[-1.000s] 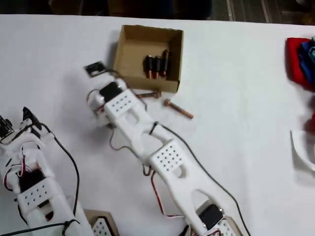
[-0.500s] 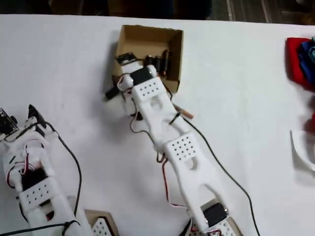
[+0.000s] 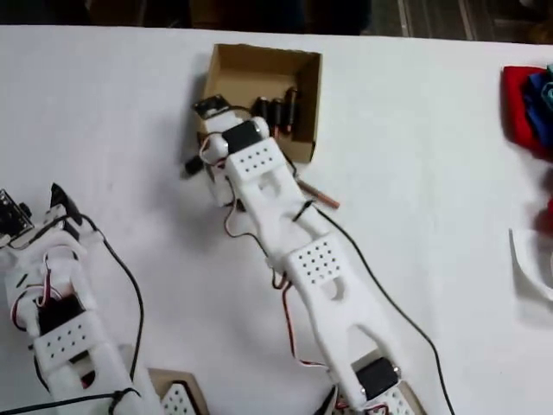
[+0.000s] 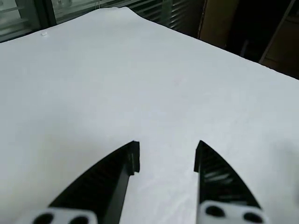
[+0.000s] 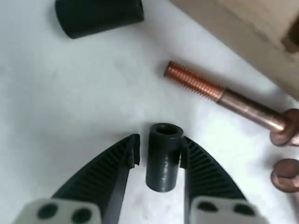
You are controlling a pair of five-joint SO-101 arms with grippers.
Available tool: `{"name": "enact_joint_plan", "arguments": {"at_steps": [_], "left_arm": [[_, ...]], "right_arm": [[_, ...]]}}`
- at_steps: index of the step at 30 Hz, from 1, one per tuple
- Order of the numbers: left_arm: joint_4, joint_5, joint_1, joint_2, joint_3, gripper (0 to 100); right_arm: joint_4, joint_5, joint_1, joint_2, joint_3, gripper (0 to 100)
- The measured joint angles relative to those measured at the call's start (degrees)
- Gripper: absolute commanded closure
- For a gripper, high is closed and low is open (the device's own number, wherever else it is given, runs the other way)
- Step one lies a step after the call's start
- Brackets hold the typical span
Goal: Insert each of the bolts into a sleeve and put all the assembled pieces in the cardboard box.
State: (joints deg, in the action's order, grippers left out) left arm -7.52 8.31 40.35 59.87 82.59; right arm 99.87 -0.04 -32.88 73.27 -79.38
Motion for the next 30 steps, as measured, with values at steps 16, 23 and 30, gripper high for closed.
{"name": "enact_joint_plan", "arguments": {"at_steps": [16,23,30], "left_arm": [[-3.2,-6.9,-11.8,0.0,0.0,79],[-11.8,-19.4,-30.5,0.0,-3.0,79],[-29.1,-27.9,-42.9,-17.3,-24.1,79]], "right_arm": [[0.2,0.1,8.5,-14.3,2.4,97.9],[0.2,0.1,15.0,-42.4,28.2,97.8],[-1.1,7.5,31.9,-72.5,65.2,97.8]]}}
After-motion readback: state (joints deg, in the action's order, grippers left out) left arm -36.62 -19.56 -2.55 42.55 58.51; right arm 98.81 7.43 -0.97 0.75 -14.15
